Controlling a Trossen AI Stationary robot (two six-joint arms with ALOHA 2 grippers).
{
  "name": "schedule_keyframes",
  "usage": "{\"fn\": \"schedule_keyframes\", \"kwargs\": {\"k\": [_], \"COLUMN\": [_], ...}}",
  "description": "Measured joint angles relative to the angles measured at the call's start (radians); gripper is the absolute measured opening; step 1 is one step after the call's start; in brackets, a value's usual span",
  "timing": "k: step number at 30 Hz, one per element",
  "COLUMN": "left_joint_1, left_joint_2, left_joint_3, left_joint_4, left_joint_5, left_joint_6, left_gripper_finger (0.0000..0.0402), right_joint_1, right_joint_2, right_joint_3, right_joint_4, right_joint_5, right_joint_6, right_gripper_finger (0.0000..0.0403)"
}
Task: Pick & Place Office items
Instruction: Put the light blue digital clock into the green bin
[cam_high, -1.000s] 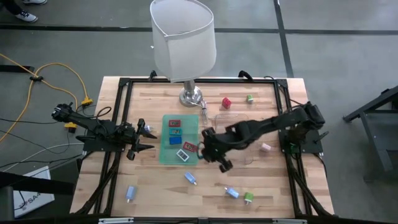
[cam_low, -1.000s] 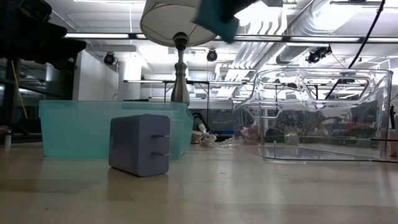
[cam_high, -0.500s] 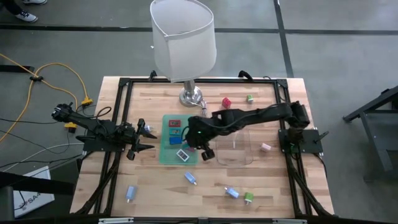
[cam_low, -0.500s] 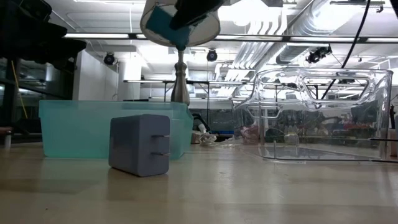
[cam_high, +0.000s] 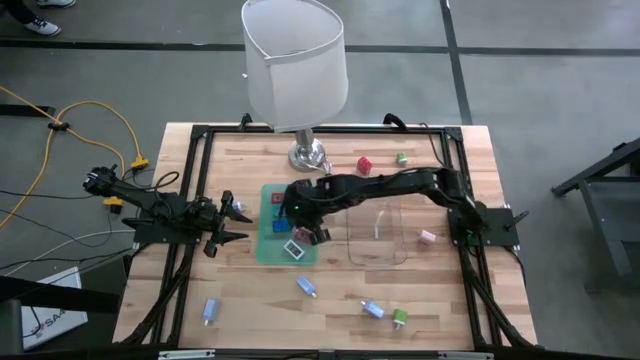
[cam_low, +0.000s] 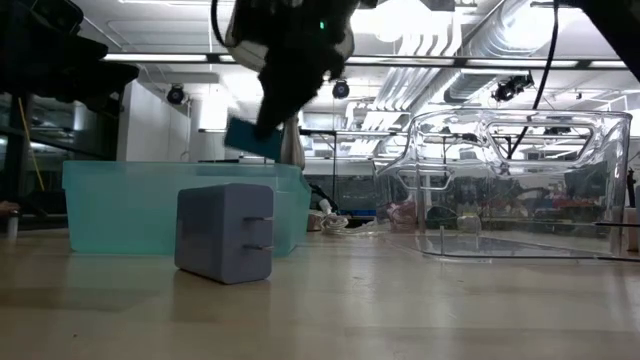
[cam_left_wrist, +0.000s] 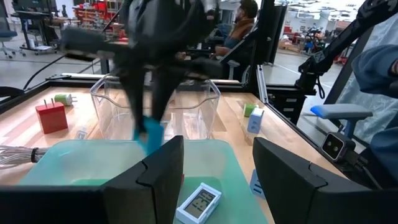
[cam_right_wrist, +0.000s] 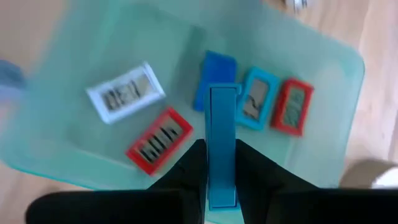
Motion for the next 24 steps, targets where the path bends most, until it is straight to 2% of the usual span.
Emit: {"fn": "schedule_keyframes", "kwargs": {"k": [24], "left_joint_1": [0.000], "left_joint_2": [0.000], "left_joint_3": [0.000], "left_joint_4": [0.016], "left_joint_5": [-0.001], "left_joint_6": [0.000], "left_gripper_finger": [0.0186], "right_joint_1": [-0.036], "right_joint_2": [0.120], "right_joint_3": [0.002], "right_joint_4": [0.014], "right_joint_5": [0.012], "right_joint_6": [-0.052], "right_gripper_finger": [0.0052]}}
